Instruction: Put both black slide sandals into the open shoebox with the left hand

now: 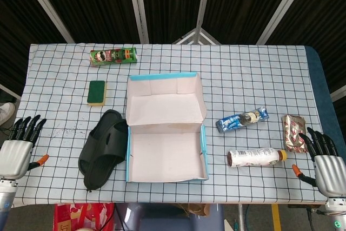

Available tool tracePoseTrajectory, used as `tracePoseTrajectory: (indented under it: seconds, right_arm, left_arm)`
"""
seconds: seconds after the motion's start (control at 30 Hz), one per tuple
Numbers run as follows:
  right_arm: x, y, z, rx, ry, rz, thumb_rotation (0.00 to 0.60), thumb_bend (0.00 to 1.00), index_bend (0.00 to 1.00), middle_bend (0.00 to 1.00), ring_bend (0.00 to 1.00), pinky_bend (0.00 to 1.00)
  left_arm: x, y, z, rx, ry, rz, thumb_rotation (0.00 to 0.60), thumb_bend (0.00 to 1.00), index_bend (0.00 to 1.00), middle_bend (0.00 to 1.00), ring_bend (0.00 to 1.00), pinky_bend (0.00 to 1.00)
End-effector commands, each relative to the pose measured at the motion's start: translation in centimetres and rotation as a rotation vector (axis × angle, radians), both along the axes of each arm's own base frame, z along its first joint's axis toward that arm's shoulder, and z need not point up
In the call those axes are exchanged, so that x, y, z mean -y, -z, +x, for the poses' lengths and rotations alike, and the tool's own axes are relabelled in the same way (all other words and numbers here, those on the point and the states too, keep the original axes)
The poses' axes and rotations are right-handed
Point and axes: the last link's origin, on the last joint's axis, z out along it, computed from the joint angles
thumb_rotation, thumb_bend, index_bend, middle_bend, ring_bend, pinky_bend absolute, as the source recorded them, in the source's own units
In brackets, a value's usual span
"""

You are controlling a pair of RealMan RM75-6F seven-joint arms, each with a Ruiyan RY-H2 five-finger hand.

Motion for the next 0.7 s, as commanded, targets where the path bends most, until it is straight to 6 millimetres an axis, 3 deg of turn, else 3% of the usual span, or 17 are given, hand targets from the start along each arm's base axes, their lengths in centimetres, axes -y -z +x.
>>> tracePoseTrajectory:
  seconds: [0.03,0.23,0.5,0.7]
  right_arm:
    - [0.0,0.0,0.0,0.003,-0.001,0.001,0.6,0.27,0.14,0.05,0.05,0.07]
    - [0.2,0.1,0.0,0.009,-0.001,0.009,0.6,0.27,0.14,0.05,0.05,0.07]
    - [0.4,0.4,-0.1,0.012,0.017,0.027,0.6,0.27,0.14,0.05,0.05,0.07]
    - [0.7,0.5,-0.2,0.012,0.031,0.04,0.6,0.27,0.14,0.05,0.05,0.07]
  left_arm:
    - [0.1,0.5,0.5,-0.04,0.018,-0.079,0.6,0.13,0.02,0.06,0.0,0.04]
    - [-1.1,1.7,1.1,-0.051,0.083,-0.144,0.6,0.12,0.03,0.1,0.0,0.04]
    - [-3.7,4.9,1.4,-0.124,0.137,-0.248,0.6,0.12,0.03,0.06,0.0,0.04]
    - [-4.4,7.5,1.2,-0.15,0.154,-0.307,0.6,0.12,0.03,0.06,0.0,0.04]
